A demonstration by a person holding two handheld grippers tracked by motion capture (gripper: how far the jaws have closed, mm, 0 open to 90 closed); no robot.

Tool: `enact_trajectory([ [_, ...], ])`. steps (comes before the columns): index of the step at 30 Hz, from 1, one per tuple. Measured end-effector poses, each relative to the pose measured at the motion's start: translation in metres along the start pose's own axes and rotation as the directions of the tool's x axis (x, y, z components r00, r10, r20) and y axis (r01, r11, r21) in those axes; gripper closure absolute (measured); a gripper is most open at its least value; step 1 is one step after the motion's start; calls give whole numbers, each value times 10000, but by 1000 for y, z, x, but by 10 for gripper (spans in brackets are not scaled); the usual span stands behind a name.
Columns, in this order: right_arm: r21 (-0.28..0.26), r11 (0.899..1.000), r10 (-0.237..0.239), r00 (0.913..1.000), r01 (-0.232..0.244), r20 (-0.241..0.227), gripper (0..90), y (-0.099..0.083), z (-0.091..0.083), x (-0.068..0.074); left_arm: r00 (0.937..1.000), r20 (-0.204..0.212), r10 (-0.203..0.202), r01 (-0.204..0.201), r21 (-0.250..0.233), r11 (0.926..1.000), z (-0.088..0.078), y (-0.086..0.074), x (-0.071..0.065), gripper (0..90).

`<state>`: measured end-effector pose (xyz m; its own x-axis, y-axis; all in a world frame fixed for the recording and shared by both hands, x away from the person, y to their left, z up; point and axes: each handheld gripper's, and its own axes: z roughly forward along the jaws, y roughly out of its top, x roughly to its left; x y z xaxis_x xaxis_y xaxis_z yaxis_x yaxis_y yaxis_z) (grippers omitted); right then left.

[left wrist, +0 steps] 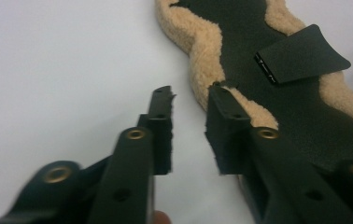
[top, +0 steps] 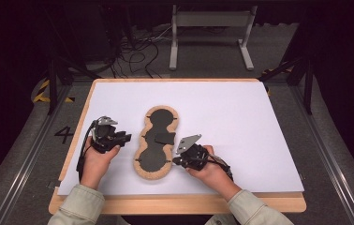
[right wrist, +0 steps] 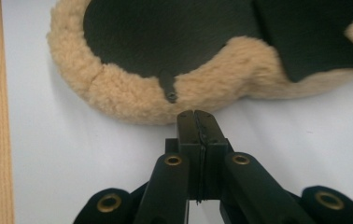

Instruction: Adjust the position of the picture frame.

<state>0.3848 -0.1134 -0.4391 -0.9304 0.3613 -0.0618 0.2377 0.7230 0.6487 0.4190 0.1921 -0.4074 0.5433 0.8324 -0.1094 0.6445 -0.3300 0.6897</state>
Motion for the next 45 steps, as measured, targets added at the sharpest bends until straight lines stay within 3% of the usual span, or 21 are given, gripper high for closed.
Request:
enact_trajectory([
  [2,-262,9996,126,9997,-121,206,900,-2,-12,-3,9976,-472,497,-489,191,9986,0,10,-5,804],
  [6,-584,9978,357,9979,-326,539,900,-7,-32,-9,9963,-507,699,-678,407,9969,4,25,-5,884],
  [9,-806,9953,605,9940,-533,908,900,-16,-49,-15,9981,-485,376,-345,620,9975,19,35,0,897],
  [14,-1205,9881,1115,9847,-955,1339,900,-31,-74,-23,9998,-101,-181,188,850,9962,44,49,10,897],
  [16,-1301,9845,1362,9797,-1173,1474,900,-39,-83,-27,9990,-140,-429,442,1195,9918,63,56,14,884],
  [19,-1360,9816,1548,9754,-1339,1567,900,-45,-88,-31,9975,-38,-707,706,1295,9891,73,59,17,889],
  [22,-1395,9786,1740,9705,-1515,1668,900,-51,-93,-34,9932,-25,-1161,1149,1664,9793,93,65,21,896],
  [26,-1450,9762,1852,9674,-1610,1727,900,-56,-99,-36,9928,-413,-1123,1187,2217,9679,109,71,20,895],
  [31,-1534,9739,1936,9651,-1674,1762,900,-59,-103,-39,9942,-412,-989,1056,2200,9698,112,75,19,899],
  [33,-1549,9738,1930,9653,-1664,1761,900,-59,-104,-40,9924,-263,-1201,1230,2126,9694,114,75,19,899],
  [35,-1633,9726,1937,9650,-1653,1770,900,-59,-107,-41,9919,-321,-1228,1268,2077,9699,116,77,15,900],
  [36,-1662,9723,1933,9649,-1641,1780,900,-58,-108,-41,9941,-315,-1039,1082,2127,9711,119,80,10,900],
  [39,-1694,9720,1932,9645,-1630,1801,900,-58,-109,-42,9955,9,-950,926,2151,9722,123,83,2,900],
  [42,-1760,9700,1994,9627,-1675,1831,900,-60,-112,-43,9979,478,-433,321,2137,9764,133,90,-19,900],
  [43,-1788,9683,2068,9612,-1744,1828,900,-62,-114,-44,9982,584,-148,17,2192,9757,139,94,-33,900],
  [45,-1803,9677,2091,9606,-1763,1831,900,-62,-115,-45,9984,557,-1,-123,2223,9749,142,97,-40,900],
])
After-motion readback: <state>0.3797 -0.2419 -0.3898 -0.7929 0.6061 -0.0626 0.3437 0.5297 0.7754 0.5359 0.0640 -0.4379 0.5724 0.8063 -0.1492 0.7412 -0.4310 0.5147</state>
